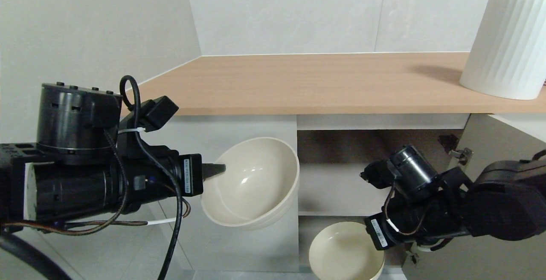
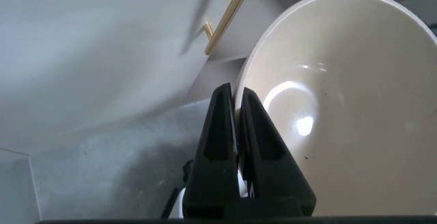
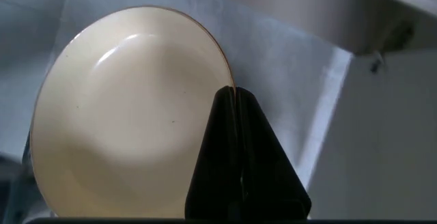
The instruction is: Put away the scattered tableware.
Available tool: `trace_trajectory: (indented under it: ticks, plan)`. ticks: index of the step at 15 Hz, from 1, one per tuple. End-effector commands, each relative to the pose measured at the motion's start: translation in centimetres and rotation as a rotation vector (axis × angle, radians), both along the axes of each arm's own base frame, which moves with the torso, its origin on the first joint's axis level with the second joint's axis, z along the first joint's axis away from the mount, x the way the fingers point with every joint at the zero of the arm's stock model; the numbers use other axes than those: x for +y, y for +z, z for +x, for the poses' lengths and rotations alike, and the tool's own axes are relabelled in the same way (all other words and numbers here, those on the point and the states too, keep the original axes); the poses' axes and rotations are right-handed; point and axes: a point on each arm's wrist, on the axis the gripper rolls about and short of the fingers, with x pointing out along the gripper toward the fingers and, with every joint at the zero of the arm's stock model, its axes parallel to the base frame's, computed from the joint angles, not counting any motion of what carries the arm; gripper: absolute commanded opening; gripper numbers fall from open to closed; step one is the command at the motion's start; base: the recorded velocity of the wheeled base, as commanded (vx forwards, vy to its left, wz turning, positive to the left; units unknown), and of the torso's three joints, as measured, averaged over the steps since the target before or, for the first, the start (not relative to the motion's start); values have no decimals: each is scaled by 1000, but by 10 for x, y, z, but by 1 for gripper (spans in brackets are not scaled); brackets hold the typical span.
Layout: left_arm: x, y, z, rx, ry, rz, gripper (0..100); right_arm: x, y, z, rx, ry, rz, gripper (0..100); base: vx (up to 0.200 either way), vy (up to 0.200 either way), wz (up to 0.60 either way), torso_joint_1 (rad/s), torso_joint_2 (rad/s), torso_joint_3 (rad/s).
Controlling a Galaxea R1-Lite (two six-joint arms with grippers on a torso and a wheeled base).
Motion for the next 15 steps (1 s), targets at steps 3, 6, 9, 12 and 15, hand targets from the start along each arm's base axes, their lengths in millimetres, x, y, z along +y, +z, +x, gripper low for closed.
trace_trajectory:
  ticks: [3,6,9,12,15]
  plan:
    - [-1,-2,0,3,-7,6,0,2,-58,41,8,-99,5,0,0,0,0,0,0,0]
    - [-3,-2,-1,6,-16,7,0,3,-83,67,-93,-233,18,0,0,0,0,0,0,0]
    - [-3,-2,-1,6,-16,7,0,-9,-101,95,-207,-355,61,0,0,0,0,0,0,0]
    - [-4,-4,0,11,-16,11,0,-21,-110,119,-265,-459,14,0,0,0,0,0,0,0]
    - [-4,-4,0,12,-16,12,0,-29,-118,133,-285,-515,-11,0,0,0,0,0,0,0]
